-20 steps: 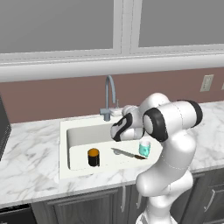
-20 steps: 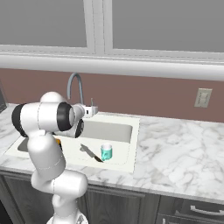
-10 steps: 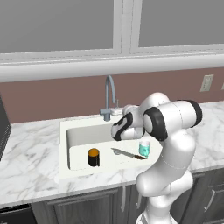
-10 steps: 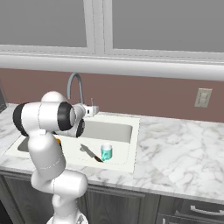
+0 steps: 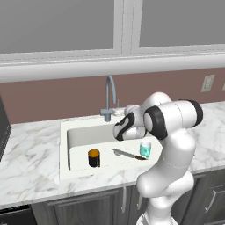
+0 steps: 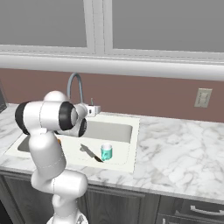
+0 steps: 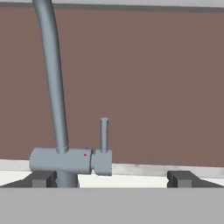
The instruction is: Pick the mug and mug and place them in the sink. Then turn on the water.
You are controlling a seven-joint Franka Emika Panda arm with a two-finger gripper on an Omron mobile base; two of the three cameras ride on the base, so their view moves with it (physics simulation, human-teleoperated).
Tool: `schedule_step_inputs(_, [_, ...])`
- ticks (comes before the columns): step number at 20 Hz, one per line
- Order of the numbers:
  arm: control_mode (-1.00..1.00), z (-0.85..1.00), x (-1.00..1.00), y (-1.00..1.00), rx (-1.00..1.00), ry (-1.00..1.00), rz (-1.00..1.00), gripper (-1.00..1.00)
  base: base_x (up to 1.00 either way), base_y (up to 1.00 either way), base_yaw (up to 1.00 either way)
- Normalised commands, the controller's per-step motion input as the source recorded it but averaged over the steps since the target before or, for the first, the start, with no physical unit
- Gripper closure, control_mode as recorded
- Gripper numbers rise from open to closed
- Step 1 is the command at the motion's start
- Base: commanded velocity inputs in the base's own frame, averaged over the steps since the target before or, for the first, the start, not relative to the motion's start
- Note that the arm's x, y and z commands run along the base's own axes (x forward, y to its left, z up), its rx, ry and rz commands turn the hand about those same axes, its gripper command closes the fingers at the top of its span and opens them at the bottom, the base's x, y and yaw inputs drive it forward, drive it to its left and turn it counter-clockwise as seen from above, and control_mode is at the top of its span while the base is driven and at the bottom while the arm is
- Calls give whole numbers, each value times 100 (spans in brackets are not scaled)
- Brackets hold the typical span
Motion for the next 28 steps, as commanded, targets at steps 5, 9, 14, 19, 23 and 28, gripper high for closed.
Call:
schedule_step_inputs(5, [-100,-22,1,-2,0,-7,0,-100,0,0,0])
schedule_step_inputs(9, [-100,-23,0,-3,0,-8,0,-100,0,0,0])
schedule_step_inputs(14, [-100,-24,0,-2,0,-8,0,-100,0,0,0])
schedule_step_inputs(19, [-100,-26,0,-3,0,-9,0,-100,0,0,0])
schedule_step_inputs(23, [-100,-25,0,-3,0,-10,0,-100,0,0,0])
schedule_step_inputs(28, [-100,-27,0,-2,0,-9,0,-100,0,0,0])
